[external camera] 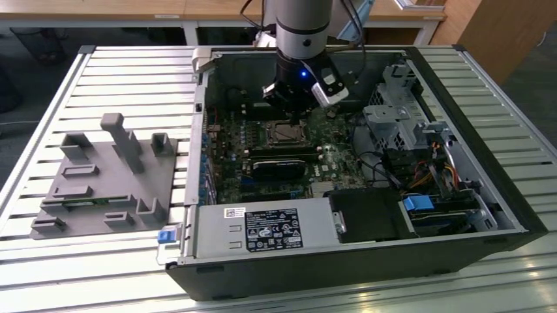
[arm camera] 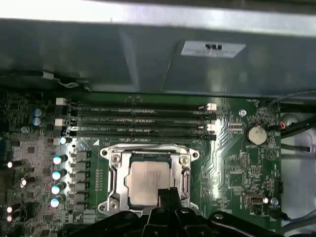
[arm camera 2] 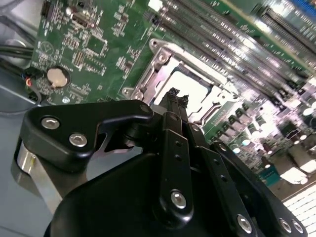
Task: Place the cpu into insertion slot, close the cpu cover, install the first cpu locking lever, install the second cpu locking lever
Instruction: 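Install the second cpu locking lever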
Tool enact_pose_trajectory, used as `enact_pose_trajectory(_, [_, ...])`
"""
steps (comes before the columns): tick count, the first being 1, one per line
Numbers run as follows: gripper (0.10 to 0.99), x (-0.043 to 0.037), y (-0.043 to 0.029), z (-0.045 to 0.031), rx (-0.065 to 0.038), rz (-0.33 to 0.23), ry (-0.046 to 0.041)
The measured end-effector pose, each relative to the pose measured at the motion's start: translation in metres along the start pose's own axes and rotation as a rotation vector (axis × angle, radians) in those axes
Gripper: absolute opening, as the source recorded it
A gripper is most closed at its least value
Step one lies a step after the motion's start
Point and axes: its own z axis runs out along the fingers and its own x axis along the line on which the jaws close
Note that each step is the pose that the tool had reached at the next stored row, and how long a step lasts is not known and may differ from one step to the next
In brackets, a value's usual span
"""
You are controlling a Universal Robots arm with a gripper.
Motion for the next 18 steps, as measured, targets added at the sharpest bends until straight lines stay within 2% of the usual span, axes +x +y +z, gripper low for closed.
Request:
enact_pose_trajectory(4, [0.106,0.0001,-0.0097,-0.0008,-0.004,0.000,-0.0001])
enact_pose_trajectory(11, [0.106,0.0001,-0.0236,-0.0020,-0.022,0.001,0.0023])
enact_pose_trajectory(18, [0.106,0.0002,-0.0361,-0.0030,-0.030,0.002,0.0027])
